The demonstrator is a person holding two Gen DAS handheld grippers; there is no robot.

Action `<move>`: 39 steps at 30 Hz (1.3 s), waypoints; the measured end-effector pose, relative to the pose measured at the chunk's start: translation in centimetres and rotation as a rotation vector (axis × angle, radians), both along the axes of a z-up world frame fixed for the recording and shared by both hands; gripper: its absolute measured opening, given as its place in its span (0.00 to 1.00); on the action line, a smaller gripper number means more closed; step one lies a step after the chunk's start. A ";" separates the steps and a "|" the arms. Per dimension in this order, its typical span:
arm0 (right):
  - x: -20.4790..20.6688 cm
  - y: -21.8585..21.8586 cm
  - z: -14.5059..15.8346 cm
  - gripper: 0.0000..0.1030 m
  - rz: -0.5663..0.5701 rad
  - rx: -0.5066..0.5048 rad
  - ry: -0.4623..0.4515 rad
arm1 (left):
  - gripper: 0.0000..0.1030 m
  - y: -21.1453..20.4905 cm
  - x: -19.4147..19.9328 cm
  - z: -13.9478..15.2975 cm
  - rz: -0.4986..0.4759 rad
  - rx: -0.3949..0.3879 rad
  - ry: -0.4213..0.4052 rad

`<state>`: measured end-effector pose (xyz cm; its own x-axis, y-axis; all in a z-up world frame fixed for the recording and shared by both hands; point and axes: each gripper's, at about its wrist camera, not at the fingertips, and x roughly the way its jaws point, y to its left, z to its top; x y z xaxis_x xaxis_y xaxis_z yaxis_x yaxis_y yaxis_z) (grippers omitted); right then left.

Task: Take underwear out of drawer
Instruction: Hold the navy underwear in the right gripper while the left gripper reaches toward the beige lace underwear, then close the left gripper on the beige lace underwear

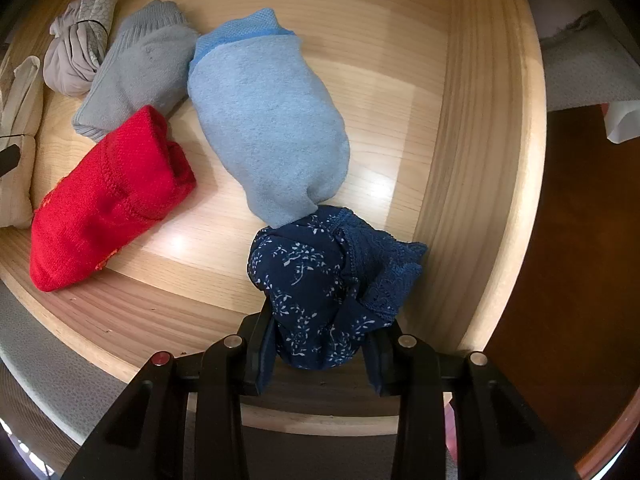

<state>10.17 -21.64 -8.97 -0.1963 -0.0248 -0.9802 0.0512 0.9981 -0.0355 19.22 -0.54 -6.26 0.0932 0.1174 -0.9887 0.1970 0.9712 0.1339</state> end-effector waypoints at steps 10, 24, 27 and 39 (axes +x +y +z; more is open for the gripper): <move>0.2 0.2 0.1 0.33 0.001 0.002 -0.002 | 0.67 -2.3 0.0 0.7 -0.010 -0.133 0.049; 0.4 0.4 0.0 0.33 0.002 0.013 -0.006 | 0.67 0.2 0.5 -0.6 0.044 -0.137 0.074; 0.5 0.3 0.1 0.33 0.002 0.015 -0.007 | 0.67 0.1 0.5 -1.4 0.078 -0.147 0.090; 0.4 0.1 -0.2 0.34 0.002 0.024 -0.008 | 0.48 0.9 0.6 -2.4 0.100 -0.128 0.094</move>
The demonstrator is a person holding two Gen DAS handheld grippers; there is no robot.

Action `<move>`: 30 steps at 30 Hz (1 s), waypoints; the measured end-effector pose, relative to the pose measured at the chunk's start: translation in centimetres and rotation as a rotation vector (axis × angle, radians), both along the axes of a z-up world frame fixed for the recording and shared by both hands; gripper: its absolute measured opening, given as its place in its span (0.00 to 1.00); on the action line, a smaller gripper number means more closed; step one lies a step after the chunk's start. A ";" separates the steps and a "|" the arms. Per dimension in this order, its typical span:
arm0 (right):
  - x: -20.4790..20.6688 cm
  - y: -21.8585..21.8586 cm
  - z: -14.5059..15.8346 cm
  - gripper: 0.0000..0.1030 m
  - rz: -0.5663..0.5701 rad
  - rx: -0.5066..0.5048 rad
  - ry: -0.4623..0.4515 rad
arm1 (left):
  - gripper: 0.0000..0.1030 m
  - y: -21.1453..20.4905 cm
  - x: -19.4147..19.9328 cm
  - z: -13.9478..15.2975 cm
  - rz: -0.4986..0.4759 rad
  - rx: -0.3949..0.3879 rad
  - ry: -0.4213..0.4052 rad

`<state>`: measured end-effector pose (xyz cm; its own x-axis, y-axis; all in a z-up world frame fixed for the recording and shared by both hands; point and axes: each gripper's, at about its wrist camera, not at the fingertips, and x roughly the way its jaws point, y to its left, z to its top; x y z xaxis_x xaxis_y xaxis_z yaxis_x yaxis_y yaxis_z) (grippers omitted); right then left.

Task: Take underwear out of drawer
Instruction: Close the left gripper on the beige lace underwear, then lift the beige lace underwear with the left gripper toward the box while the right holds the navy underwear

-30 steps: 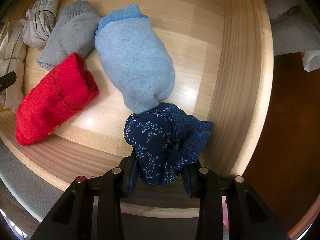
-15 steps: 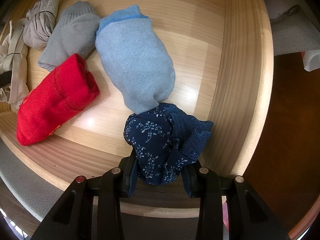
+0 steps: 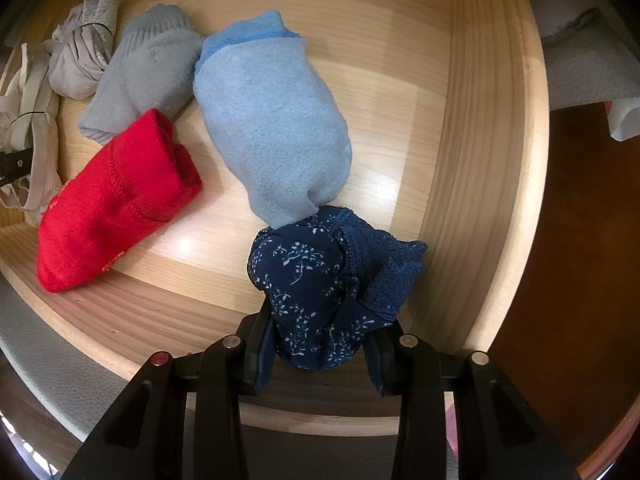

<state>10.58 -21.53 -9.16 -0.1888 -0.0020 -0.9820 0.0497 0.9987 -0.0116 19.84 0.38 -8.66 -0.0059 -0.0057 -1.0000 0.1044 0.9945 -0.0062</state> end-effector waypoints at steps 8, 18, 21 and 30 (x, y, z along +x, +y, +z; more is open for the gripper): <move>0.0 0.0 -0.1 0.35 -0.002 0.001 0.002 | 0.37 0.5 -1.1 1.0 -0.003 -0.011 -0.004; 0.2 -0.2 -0.3 0.35 -0.010 0.006 0.001 | 0.36 2.0 -1.8 4.0 -0.051 -0.039 -0.041; 0.1 -0.3 -0.4 0.35 -0.009 0.006 0.001 | 0.36 2.3 -2.3 5.7 -0.075 -0.057 -0.054; 0.2 -0.4 -0.4 0.35 -0.011 0.008 -0.001 | 0.36 3.0 -3.8 10.3 -0.133 -0.094 -0.067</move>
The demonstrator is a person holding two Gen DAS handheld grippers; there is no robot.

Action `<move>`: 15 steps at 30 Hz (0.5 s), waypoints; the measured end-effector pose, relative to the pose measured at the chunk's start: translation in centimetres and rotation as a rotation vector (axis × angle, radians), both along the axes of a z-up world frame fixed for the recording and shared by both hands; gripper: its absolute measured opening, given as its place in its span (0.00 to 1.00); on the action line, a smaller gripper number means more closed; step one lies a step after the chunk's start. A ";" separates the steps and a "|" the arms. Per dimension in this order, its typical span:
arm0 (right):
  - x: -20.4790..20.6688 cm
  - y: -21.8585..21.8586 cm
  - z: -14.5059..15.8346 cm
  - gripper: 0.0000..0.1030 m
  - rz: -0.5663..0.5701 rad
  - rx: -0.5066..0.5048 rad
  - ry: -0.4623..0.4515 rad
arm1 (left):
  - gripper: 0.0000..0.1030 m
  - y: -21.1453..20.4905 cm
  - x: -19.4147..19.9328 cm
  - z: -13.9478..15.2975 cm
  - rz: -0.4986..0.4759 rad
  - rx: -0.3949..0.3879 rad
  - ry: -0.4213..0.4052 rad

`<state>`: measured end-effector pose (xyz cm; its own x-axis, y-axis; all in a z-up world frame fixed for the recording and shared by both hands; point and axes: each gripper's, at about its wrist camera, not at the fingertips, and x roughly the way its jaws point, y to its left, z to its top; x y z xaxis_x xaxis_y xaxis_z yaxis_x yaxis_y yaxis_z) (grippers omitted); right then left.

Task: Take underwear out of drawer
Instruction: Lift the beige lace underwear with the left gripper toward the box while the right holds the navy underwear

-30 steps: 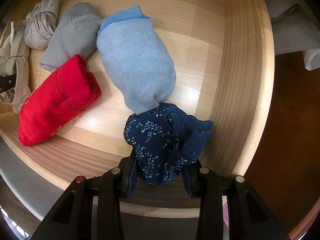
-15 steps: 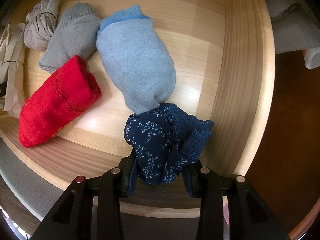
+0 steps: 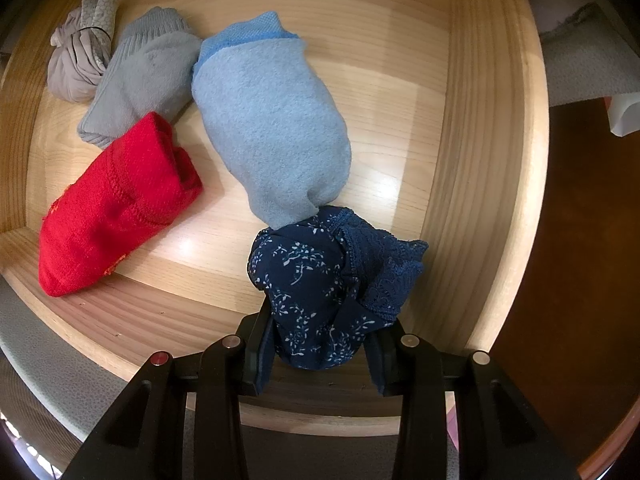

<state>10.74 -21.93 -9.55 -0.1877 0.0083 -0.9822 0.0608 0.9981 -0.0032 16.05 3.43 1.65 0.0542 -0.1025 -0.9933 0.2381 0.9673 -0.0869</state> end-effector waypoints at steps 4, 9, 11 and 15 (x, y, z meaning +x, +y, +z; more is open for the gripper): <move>0.0 -0.1 0.0 0.35 0.000 0.001 -0.001 | 0.36 0.1 -1.1 2.5 -0.027 -0.029 -0.045; -0.1 -0.2 0.0 0.34 0.000 0.000 0.000 | 0.36 0.0 -2.5 6.0 -0.054 -0.070 -0.135; 0.0 -0.2 0.0 0.34 -0.001 0.001 -0.001 | 0.36 -0.1 -2.9 7.5 -0.061 -0.078 -0.187; -0.1 -0.3 0.1 0.34 0.000 0.003 -0.003 | 0.36 0.1 -3.8 11.4 -0.075 -0.111 -0.288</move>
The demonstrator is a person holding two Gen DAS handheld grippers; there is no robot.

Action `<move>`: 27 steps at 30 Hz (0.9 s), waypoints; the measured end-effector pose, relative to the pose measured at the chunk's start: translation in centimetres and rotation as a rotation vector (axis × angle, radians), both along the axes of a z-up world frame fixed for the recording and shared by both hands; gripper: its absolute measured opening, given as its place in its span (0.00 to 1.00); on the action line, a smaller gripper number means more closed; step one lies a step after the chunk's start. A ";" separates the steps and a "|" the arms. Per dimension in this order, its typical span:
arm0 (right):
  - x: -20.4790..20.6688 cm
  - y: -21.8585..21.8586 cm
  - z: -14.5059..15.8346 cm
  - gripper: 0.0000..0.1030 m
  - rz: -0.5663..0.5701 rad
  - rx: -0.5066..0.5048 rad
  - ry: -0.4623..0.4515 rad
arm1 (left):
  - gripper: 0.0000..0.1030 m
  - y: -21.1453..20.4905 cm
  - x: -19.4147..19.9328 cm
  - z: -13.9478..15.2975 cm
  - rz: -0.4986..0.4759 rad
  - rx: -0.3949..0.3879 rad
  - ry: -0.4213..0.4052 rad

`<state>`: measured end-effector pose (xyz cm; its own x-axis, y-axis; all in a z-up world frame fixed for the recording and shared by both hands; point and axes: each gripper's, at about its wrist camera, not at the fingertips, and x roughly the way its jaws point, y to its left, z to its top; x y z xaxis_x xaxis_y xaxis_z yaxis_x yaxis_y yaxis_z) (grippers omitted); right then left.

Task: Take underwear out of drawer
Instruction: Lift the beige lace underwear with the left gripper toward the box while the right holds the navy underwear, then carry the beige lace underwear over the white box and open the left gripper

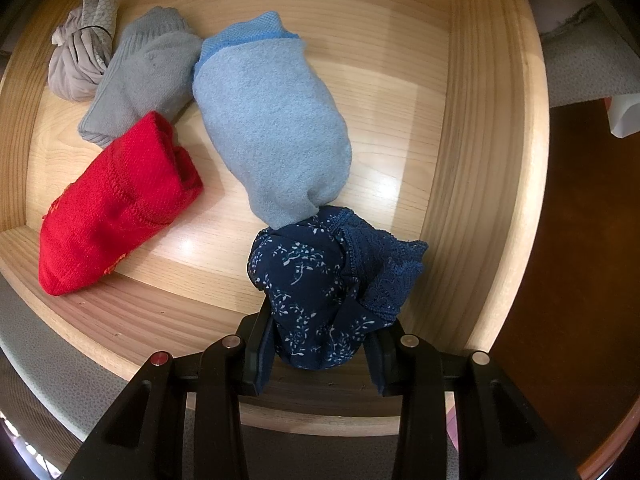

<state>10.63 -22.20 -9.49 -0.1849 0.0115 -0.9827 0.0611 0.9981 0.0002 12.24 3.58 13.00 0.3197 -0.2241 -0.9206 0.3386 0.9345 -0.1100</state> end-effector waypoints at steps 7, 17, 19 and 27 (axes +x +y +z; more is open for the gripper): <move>-0.1 -0.5 0.1 0.34 -0.027 0.011 -0.005 | 0.36 -0.4 0.1 6.7 0.007 -0.069 -0.170; 0.1 -1.1 0.1 0.34 -0.038 0.015 -0.001 | 0.36 -3.6 6.4 12.8 0.041 -0.121 -0.444; 0.1 -1.1 0.1 0.34 -0.040 0.015 -0.001 | 0.36 -4.9 8.5 12.6 0.020 -0.115 -0.437; 0.0 -1.4 0.0 0.35 -0.050 0.022 -0.007 | 0.37 -8.9 14.0 9.1 -0.017 -0.053 -0.385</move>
